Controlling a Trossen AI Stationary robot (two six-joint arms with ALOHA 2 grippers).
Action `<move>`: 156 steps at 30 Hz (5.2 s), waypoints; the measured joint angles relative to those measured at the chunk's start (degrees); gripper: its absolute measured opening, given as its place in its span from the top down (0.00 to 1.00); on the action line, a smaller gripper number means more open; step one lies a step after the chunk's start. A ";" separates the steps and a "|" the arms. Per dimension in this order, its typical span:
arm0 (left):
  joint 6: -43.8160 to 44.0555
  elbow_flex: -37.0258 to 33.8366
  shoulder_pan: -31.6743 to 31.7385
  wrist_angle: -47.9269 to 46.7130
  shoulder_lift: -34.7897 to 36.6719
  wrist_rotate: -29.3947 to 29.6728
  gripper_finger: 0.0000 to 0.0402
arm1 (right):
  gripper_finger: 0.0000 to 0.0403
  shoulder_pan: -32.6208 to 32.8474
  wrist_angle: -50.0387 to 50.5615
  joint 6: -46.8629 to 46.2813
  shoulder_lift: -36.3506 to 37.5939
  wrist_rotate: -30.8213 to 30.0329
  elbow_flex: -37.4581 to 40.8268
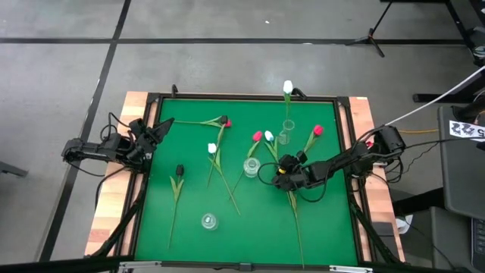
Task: Sort flowers into vase by color
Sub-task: Put the right white tulip into the top transparent flower vase
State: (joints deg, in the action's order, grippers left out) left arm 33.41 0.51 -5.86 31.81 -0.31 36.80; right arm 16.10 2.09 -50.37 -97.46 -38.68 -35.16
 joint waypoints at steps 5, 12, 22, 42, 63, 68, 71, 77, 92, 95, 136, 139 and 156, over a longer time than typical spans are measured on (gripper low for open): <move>0.07 0.00 0.00 -0.18 0.00 0.50 0.50 | 0.82 0.00 0.08 -1.87 -0.64 2.31 -0.04; 1.11 0.00 0.02 -1.98 0.00 1.00 0.50 | 0.95 0.00 0.11 -4.87 -0.62 4.58 -0.04; 2.67 0.00 0.02 -2.95 0.01 0.99 0.50 | 0.98 0.00 0.29 -6.58 4.39 -2.40 0.44; 1.69 0.00 0.01 -3.00 0.01 0.98 0.50 | 0.99 -1.97 -32.32 44.13 26.93 -19.84 0.24; 1.50 0.00 0.02 -3.84 -0.01 2.15 0.50 | 0.99 -29.97 -91.99 72.90 31.51 36.02 14.19; 2.08 0.00 0.02 -4.88 0.01 4.31 0.50 | 0.99 -33.72 -92.23 70.76 31.06 36.73 14.87; 2.29 0.00 0.02 -5.91 0.00 4.49 0.50 | 0.99 -35.74 -91.98 67.59 30.00 35.24 16.41; 3.88 0.00 0.02 -7.44 0.00 4.69 0.50 | 0.99 -37.27 -92.04 64.00 27.62 35.30 16.72; 4.20 0.00 0.02 -9.18 -0.01 6.57 0.50 | 0.98 -37.14 -92.24 62.17 22.44 43.93 9.52; 4.20 0.00 0.02 -9.40 0.00 7.02 0.50 | 0.98 -37.13 -91.59 62.34 22.27 44.14 9.64; 8.85 0.00 0.02 -14.84 -0.01 9.76 0.50 | 0.99 -43.71 -92.24 57.98 21.70 48.80 12.52; 8.87 0.00 0.02 -14.82 -0.01 9.76 0.50 | 0.98 -43.02 -91.96 59.90 22.46 45.56 12.52; 8.50 0.00 0.02 -14.88 -0.01 10.41 0.50 | 1.00 -16.21 -77.74 57.92 34.14 8.33 12.52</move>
State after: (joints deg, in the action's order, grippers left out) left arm 41.91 0.51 -5.85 16.93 -0.32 47.21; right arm -0.11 -75.65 7.55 -63.32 -30.36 -22.63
